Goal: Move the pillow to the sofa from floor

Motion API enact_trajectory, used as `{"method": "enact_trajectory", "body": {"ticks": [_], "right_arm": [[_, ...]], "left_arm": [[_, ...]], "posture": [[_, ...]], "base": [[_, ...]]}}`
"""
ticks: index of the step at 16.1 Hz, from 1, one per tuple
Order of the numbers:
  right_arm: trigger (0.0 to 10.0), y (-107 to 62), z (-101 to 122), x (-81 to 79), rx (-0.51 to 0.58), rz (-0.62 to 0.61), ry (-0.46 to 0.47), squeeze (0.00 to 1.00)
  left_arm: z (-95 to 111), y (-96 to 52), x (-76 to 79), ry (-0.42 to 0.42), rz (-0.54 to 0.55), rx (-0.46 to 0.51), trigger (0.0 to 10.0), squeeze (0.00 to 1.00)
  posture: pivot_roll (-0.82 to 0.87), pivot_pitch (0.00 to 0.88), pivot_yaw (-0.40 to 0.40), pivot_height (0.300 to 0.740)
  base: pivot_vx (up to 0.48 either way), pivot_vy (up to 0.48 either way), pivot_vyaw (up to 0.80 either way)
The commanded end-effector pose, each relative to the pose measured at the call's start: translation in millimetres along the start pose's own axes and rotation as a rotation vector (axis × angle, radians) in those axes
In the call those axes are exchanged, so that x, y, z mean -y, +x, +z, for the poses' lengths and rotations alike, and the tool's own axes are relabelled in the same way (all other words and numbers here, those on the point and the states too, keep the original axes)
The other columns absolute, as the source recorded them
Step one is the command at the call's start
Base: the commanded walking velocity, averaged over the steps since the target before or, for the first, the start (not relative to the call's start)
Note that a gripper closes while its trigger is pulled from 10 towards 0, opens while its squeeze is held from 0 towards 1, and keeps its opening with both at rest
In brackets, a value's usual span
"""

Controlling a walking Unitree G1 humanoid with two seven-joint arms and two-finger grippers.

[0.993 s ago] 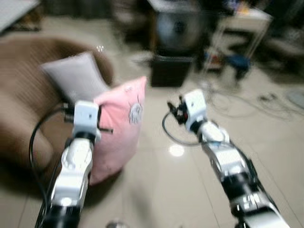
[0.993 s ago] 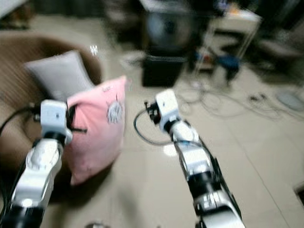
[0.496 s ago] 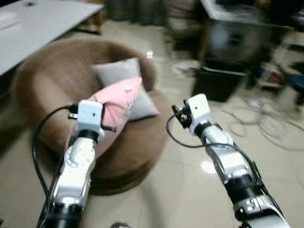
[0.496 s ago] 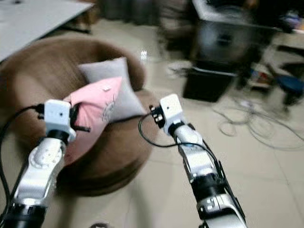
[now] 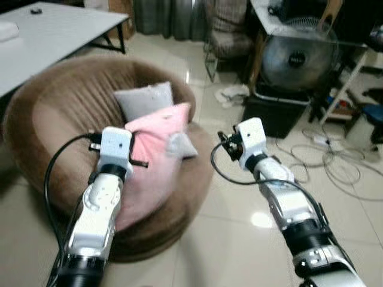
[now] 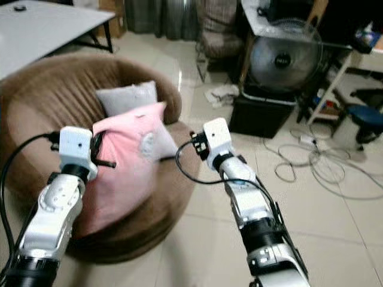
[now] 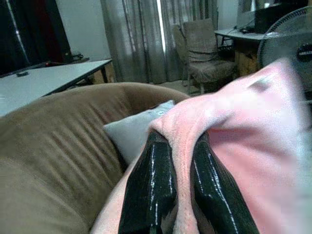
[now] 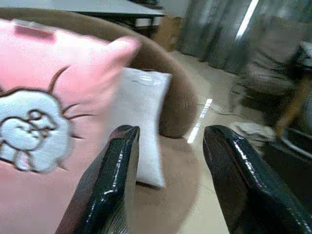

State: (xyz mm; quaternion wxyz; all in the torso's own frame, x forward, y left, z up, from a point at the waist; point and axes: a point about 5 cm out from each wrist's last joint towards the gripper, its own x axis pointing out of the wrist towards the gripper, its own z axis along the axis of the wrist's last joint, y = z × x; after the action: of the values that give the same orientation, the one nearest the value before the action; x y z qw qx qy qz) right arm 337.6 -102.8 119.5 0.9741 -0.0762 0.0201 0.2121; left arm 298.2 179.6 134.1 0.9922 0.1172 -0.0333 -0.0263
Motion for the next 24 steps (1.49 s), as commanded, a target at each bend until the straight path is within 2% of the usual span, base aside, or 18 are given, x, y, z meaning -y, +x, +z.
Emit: {"method": "enact_trajectory", "body": {"ticks": [1, 5, 6, 8, 12, 15, 18, 22, 23, 24], "right_arm": [[10.0, 2.6, 6, -1.9, 0.024, 0.005, -0.005, 0.00], [10.0, 1.4, 6, -2.3, 0.023, 0.014, -0.001, 0.00], [10.0, 1.3, 6, -4.9, 0.026, 0.037, -0.037, 0.00], [10.0, 1.7, 6, -8.6, 0.022, 0.063, -0.048, 0.00], [10.0, 2.6, 6, -7.3, 0.025, 0.053, -0.034, 0.00], [10.0, 3.0, 5, -2.7, 0.017, 0.021, 0.012, 0.00], [10.0, 1.4, 5, -2.2, 0.019, 0.012, 0.016, 0.00], [10.0, -1.4, 7, -0.8, 0.032, 0.011, 0.032, 0.00], [10.0, -3.0, 10, 1.9, 0.045, 0.024, 0.033, 0.00], [10.0, -4.2, 12, 3.6, 0.050, 0.034, 0.030, 0.00]], "left_arm": [[18, 4.1, 2.4, -0.006, -0.031, 0.090, 10.0, 0.00], [17, 4.3, 3.3, 0.000, -0.029, 0.088, 10.0, 0.00], [17, 4.0, 2.2, 0.001, -0.024, 0.088, 10.0, 0.00], [17, 3.5, 0.6, 0.002, -0.016, 0.088, 10.0, 0.00], [17, 2.5, 0.7, 0.007, -0.013, 0.086, 10.0, 0.00], [16, 2.6, 1.0, 0.007, -0.023, 0.083, 10.0, 0.00], [13, 4.2, 14.9, -0.009, -0.133, 0.071, 10.0, 0.00], [24, 5.2, 27.3, -0.019, -0.252, 0.133, 10.0, 0.00], [35, 6.1, 38.5, -0.053, -0.387, 0.191, 10.0, 0.00], [40, 6.2, 44.5, -0.062, -0.456, 0.215, 10.0, 0.00]], "posture": [[0.19, 0.000, -0.060, 0.740], [0.18, 0.000, -0.054, 0.740], [0.18, 0.000, -0.058, 0.740], [0.19, 0.000, -0.063, 0.740], [0.19, 0.000, -0.063, 0.740], [0.19, 0.000, -0.067, 0.740], [0.18, 0.000, -0.054, 0.740], [0.17, 0.000, -0.048, 0.740], [0.16, 0.000, -0.050, 0.740], [0.16, 0.000, -0.050, 0.740]], "base": [[0.364, 0.000, 0.00], [0.368, 0.000, 0.00], [0.375, 0.000, 0.00], [0.379, 0.000, 0.80], [0.382, 0.000, 0.75], [0.384, 0.000, 0.00], [0.229, 0.000, 0.00], [0.000, 0.000, 0.00], [0.000, 0.000, 0.00], [0.000, 0.000, 0.00]]}}
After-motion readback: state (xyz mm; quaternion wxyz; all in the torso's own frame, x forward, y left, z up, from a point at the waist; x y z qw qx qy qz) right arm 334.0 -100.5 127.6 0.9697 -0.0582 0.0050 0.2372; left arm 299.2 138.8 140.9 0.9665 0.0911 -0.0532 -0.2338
